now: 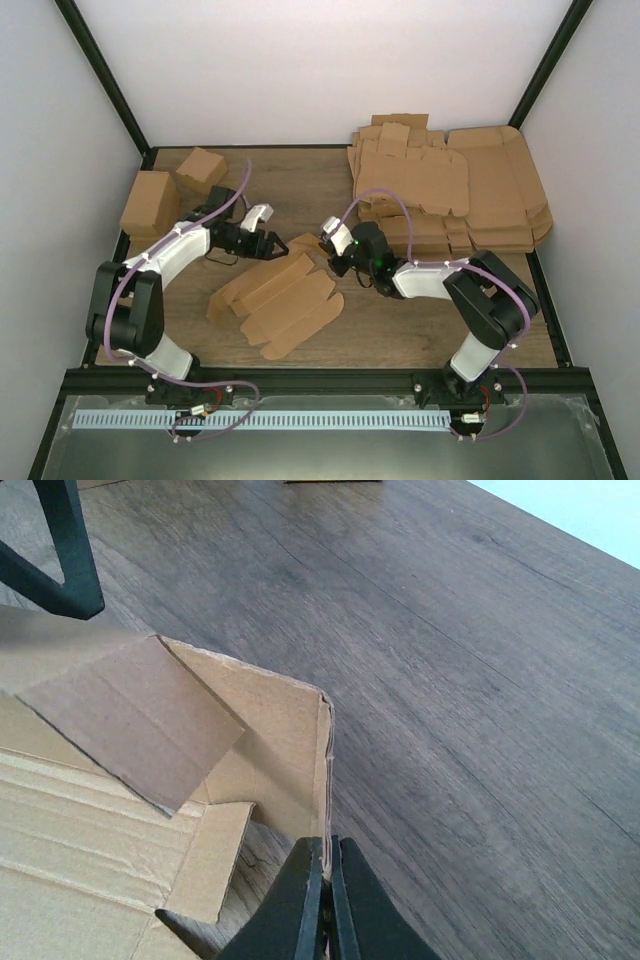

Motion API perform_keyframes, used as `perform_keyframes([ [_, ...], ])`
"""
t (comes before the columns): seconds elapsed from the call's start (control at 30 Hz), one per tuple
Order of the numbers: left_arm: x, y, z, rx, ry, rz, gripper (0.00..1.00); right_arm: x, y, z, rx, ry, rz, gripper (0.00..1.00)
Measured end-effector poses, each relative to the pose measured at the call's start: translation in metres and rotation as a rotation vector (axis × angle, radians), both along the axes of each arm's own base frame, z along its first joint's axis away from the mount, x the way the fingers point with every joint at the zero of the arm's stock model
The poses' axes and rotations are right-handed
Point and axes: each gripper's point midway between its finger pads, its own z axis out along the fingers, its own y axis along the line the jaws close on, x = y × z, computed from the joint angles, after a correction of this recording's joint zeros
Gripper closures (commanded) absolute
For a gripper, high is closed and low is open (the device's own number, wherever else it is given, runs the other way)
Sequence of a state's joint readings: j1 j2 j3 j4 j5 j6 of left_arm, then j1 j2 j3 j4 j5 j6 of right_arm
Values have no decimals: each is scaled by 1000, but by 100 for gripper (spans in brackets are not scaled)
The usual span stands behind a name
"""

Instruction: Fold the paper box

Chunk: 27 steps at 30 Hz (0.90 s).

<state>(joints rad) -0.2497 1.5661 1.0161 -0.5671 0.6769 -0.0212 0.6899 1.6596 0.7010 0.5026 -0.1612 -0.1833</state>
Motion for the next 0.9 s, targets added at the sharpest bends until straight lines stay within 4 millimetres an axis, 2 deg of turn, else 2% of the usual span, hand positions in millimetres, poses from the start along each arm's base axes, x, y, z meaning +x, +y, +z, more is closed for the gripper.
perform_keyframes([
  [0.3, -7, 0, -5, 17, 19, -14, 23, -1, 2, 1, 3, 5, 10, 99],
  [0.9, -26, -18, -14, 75, 26, -87, 28, 4, 8, 1, -2, 52, 5, 99],
])
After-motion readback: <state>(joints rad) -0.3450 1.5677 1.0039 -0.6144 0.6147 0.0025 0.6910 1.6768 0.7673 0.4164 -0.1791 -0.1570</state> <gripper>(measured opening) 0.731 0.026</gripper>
